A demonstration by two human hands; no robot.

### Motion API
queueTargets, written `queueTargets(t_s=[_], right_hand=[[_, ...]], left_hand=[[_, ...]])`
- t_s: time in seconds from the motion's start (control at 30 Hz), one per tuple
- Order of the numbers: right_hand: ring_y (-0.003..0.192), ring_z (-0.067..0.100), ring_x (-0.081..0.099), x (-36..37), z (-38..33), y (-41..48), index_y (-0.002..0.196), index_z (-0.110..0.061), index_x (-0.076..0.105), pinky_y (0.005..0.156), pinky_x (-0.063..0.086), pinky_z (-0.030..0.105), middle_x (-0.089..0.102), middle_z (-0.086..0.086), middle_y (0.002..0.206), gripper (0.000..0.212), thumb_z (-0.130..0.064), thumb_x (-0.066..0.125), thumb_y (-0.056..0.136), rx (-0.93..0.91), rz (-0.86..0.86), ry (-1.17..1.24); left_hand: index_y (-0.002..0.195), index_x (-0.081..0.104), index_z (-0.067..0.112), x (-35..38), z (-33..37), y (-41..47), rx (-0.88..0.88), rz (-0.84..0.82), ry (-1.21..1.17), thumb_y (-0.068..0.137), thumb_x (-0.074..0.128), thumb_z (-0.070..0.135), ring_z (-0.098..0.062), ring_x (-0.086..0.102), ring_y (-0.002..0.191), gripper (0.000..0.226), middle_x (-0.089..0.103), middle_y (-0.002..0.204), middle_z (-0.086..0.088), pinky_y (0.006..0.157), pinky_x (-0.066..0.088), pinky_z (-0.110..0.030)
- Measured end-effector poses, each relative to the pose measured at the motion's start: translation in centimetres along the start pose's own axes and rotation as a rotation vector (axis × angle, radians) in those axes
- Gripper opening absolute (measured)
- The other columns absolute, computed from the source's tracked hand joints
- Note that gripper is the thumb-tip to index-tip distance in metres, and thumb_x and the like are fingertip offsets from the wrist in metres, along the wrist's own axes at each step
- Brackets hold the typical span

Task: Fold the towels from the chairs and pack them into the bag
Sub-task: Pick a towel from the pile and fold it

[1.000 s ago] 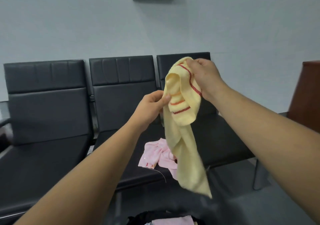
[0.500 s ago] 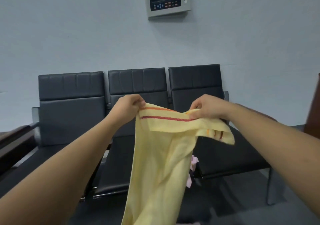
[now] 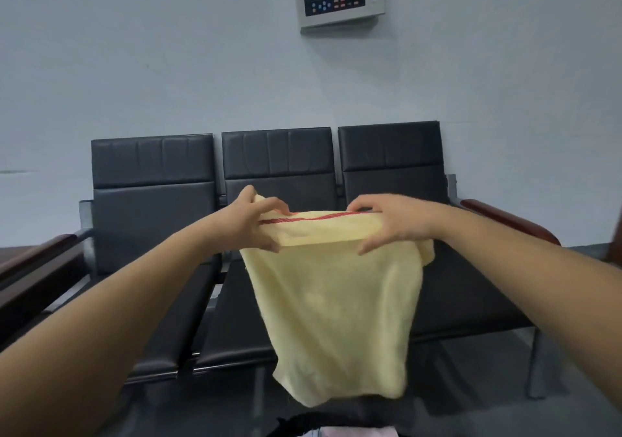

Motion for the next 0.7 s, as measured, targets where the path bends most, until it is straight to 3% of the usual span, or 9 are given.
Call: queueTargets(t_s=[0.07,0.13,0.2,0.3,0.4,0.47,0.57,0.63,0.7], right_hand=[[0.094,0.015,0.060,1.2,0.7,0.5,0.123,-0.043,0.040,0.081,0.056,0.035,0.051,-0.008,0.115,0.060,-0.040,0.081,0.079,0.043,-0.002,-0.216],[0.078,0.016,0.056,1.7,0.7,0.7,0.111,-0.030,0.040,0.065,0.050,0.032,0.052,-0.002,0.104,0.045,-0.022,0.075,0.083,0.033,0.071,-0.208],[0.073,0.017,0.052,1.4,0.6,0.9,0.101,-0.022,0.047,0.061,0.042,0.033,0.057,0.001,0.094,0.025,-0.016,0.067,0.088,0.024,0.159,-0.041],[0.081,0.016,0.063,-0.2,1.1,1.0,0.094,-0.020,0.063,0.070,0.049,0.033,0.068,-0.002,0.091,0.005,-0.020,0.068,0.093,0.033,0.318,0.162],[0.083,0.015,0.067,-1.3,2.2,0.8,0.089,-0.019,0.073,0.073,0.051,0.033,0.073,-0.001,0.087,0.006,-0.021,0.071,0.094,0.062,0.401,0.266],[0.083,0.013,0.068,-1.5,3.0,0.8,0.089,-0.020,0.076,0.070,0.049,0.030,0.074,-0.003,0.087,0.008,-0.023,0.071,0.095,0.096,0.407,0.270],[0.084,0.012,0.067,-1.1,4.2,1.0,0.093,-0.023,0.075,0.070,0.053,0.032,0.073,-0.006,0.089,0.013,-0.027,0.064,0.100,0.144,0.366,0.117],[0.083,0.015,0.067,-0.8,5.2,1.2,0.094,-0.021,0.074,0.071,0.055,0.035,0.072,-0.004,0.089,0.016,-0.028,0.061,0.101,0.185,0.360,0.085],[0.083,0.014,0.067,-0.7,6.3,1.1,0.095,-0.019,0.072,0.067,0.051,0.031,0.072,-0.002,0.091,0.017,-0.029,0.060,0.102,0.227,0.384,0.090]], left_hand=[[0.112,0.062,0.048,0.0,-0.7,0.1,0.009,0.041,-0.062,0.088,0.077,0.037,-0.016,0.051,0.097,0.031,0.039,0.108,0.004,0.082,0.044,-0.024],[0.106,0.068,0.041,0.1,-1.0,0.1,0.018,0.075,-0.085,0.093,0.068,0.042,-0.016,0.052,0.093,0.012,0.044,0.100,0.005,0.076,0.040,-0.021],[0.100,0.072,0.035,0.2,-1.5,0.5,0.010,0.095,-0.163,0.095,0.064,0.046,-0.014,0.055,0.093,0.015,0.048,0.100,0.005,0.077,0.040,-0.023],[0.090,0.076,0.030,-0.4,-2.3,0.6,0.003,0.214,-0.443,0.094,0.065,0.047,-0.008,0.058,0.097,0.021,0.055,0.111,0.009,0.087,0.044,-0.025],[0.106,0.079,0.019,-1.1,-3.3,0.4,-0.012,0.300,-0.786,0.100,0.063,0.031,-0.015,0.068,0.108,0.020,0.073,0.117,0.004,0.099,0.051,-0.032],[0.111,0.077,0.019,-0.8,-3.1,0.3,-0.025,0.258,-0.909,0.104,0.055,0.014,-0.019,0.070,0.107,0.023,0.076,0.114,-0.003,0.094,0.055,-0.032],[0.104,0.079,0.020,-0.7,-3.0,0.5,-0.097,0.286,-0.918,0.096,0.042,-0.009,-0.020,0.070,0.100,0.047,0.077,0.106,-0.004,0.078,0.055,-0.027],[0.099,0.079,0.025,-0.4,-3.8,0.7,-0.166,0.298,-0.919,0.096,0.050,0.007,-0.024,0.070,0.099,0.034,0.077,0.101,-0.001,0.078,0.055,-0.031],[0.103,0.074,0.034,-0.1,-4.3,0.8,-0.183,0.239,-0.750,0.089,0.068,0.041,-0.022,0.069,0.101,0.017,0.073,0.103,0.005,0.082,0.053,-0.032]])
Point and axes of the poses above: each hand's wrist, its own y-axis towards the middle knuckle, its own x-axis out of the palm, z = x × y, the point moved 5 cm from there along y, towards the middle knuckle
